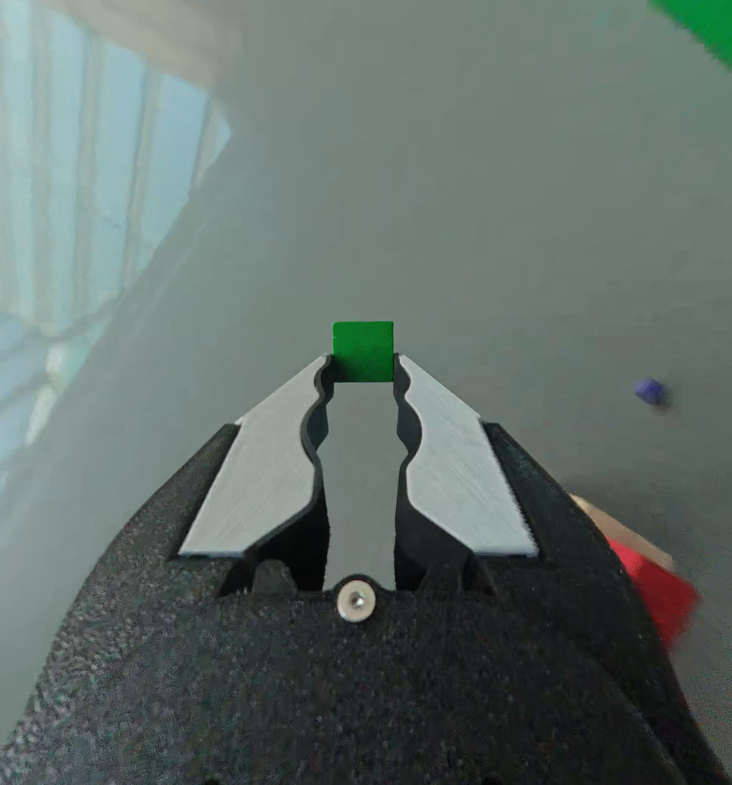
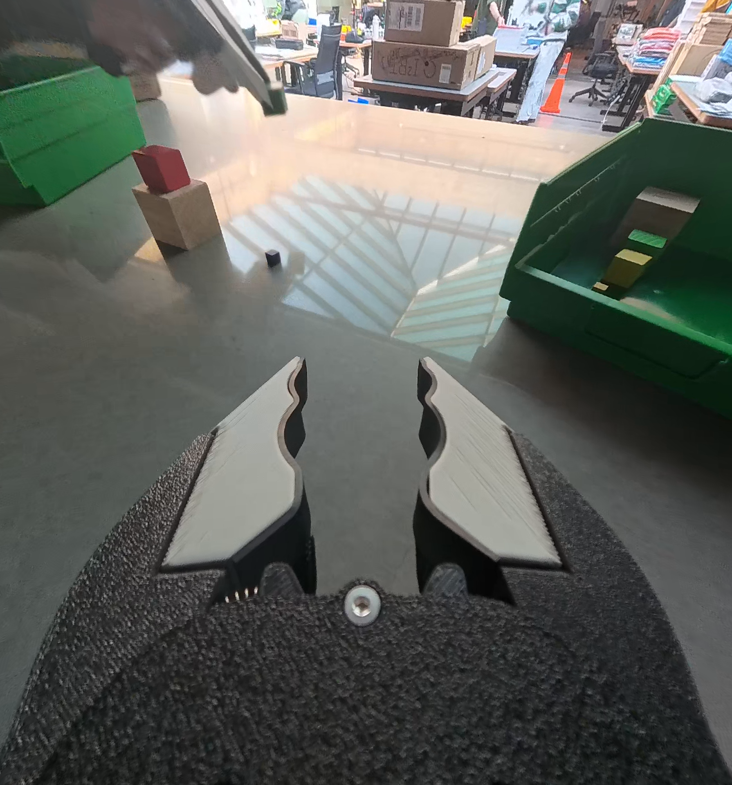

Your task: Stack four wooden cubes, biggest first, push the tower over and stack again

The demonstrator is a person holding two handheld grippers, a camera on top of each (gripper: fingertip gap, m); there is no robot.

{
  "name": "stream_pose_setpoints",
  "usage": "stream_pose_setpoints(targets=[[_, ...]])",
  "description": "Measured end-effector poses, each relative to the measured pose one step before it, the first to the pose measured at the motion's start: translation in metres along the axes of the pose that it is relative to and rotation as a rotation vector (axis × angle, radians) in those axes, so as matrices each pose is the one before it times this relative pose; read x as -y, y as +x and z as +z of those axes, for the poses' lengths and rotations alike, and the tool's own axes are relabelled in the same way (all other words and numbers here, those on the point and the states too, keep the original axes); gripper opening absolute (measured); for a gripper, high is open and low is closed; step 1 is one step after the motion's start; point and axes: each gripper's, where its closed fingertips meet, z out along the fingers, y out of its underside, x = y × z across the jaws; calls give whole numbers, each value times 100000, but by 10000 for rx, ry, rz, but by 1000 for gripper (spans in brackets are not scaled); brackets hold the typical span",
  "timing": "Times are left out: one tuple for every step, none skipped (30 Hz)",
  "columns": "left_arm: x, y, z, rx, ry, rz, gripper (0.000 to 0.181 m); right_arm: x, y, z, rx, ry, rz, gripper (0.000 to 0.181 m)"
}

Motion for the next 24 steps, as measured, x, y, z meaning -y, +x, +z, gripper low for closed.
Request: stream_pose_setpoints(targets=[[687,1793,-1410,-607,105,875,27,-3,25,1,-1,7,10,53],[582,1900,-1323,-595,68,835,27,1,-21,29,21,3,12,53],[228,1488,-1150,-326,-149,633,27,48,-66,59,19,15,-12,52],[80,1636,-1016,-449,-114,603,27,83,-101,53,21,27,-23,52],[-27,1466,-853,-403,-56,397,27,79,-155,79,40,26,-13,52],[-222,1224,-686,-325,-63,200,27,67,-185,97,50,20,-7,52],[-391,1059,-519,-259,-69,113,27,30,-195,85,50,9,-19,52],[-498,874,-343,-142,-59,83,27,17,-182,76,36,0,-30,52],[-587,747,-196,-73,-65,58,27,-1,-167,71,29,-5,-27,52],[-641,651,-38,-54,-82,22,27,-4,-121,61,25,-4,-8,52],[-597,578,65,-49,-51,12,27,-3,-122,53,31,-1,6,52],[-446,505,118,-47,27,4,27,29,-90,63,28,-2,2,52],[-339,397,152,-46,45,-33,27,19,-78,58,28,-9,-13,52],[-298,324,180,-49,7,-34,27,19,-76,66,26,-20,-26,52],[-256,257,183,-42,-26,-8,27,8,-73,58,19,-28,-35,52],[-188,160,193,-15,-24,0,27,10,-60,48,13,-24,-39,52],[-93,136,190,-24,9,-1,27,23,-56,24,10,-15,-32,52],[-78,130,177,-42,3,-12,27,29,-53,4,4,-5,-17,52],[-74,32,193,-5,-5,0,27,30,-15,-6,-3,-1,-1,52],[-75,11,193,-1,-7,8,27,-6,-9,-24,-5,-8,8,52],[-82,41,191,-32,-20,0,27,-14,3,-28,-12,-14,3,52],[-91,-33,188,5,-33,5,27,-21,22,-35,-19,-9,-7,52],[-102,-47,171,8,-46,19,27,-29,25,-43,-16,-13,-5,52],[-94,-25,163,-13,-40,14,27,-54,40,-43,-17,-16,6,52]])
